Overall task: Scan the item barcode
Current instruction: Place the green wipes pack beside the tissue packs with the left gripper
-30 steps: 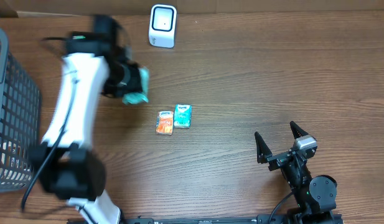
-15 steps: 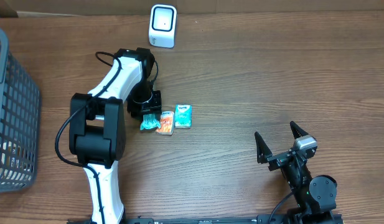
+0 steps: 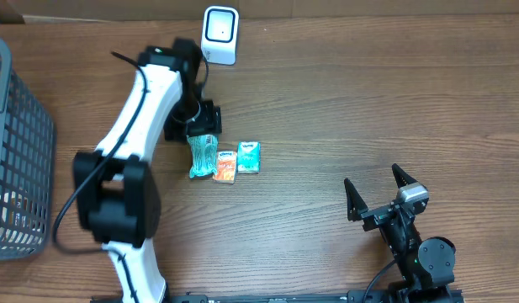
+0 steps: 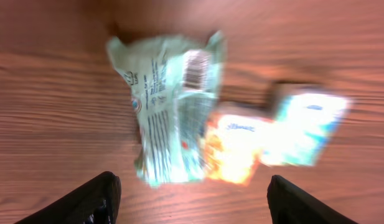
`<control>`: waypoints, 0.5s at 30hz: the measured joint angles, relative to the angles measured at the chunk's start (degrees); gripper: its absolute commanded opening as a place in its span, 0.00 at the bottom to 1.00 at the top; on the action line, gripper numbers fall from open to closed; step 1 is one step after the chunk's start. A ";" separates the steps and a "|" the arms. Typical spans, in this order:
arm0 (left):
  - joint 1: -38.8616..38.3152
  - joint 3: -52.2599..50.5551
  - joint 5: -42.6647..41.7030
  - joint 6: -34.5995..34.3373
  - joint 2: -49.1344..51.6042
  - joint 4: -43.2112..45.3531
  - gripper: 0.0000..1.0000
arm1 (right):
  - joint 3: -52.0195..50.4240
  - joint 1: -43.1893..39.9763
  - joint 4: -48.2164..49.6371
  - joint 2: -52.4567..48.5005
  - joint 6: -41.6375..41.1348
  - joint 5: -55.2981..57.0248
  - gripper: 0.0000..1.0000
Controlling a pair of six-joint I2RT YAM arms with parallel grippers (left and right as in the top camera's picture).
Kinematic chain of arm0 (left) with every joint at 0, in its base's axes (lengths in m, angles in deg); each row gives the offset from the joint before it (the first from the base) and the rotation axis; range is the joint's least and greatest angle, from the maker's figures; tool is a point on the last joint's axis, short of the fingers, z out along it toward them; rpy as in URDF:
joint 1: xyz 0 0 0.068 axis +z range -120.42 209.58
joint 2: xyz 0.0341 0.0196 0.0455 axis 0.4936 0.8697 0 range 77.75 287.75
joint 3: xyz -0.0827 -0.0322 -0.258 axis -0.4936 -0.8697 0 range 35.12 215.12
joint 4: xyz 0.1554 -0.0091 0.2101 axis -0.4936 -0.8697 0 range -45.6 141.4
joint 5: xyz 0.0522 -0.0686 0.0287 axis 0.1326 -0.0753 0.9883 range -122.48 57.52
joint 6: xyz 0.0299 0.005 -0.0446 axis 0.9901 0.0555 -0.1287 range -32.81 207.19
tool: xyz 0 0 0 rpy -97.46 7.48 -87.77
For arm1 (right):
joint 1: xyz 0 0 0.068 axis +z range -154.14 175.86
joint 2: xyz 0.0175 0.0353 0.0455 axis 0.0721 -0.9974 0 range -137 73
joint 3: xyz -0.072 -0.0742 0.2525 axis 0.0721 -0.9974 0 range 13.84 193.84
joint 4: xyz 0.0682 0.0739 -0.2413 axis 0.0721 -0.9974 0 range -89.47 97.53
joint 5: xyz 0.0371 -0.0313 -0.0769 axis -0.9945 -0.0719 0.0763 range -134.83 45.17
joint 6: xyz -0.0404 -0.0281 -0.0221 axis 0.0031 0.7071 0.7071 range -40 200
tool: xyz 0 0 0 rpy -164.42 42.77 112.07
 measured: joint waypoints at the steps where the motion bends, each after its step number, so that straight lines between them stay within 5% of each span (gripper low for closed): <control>1: 0.00 1.36 -0.04 -0.04 -2.84 -0.11 0.84 | 0.00 0.00 0.02 0.00 -0.02 0.00 1.00; 7: 2.32 9.70 0.00 0.00 -19.74 -0.15 0.99 | 0.00 0.00 0.00 0.00 0.00 0.02 1.00; 15: 18.88 17.68 0.96 -0.02 -29.53 -0.39 1.00 | 0.00 0.00 0.00 0.00 0.00 0.02 1.00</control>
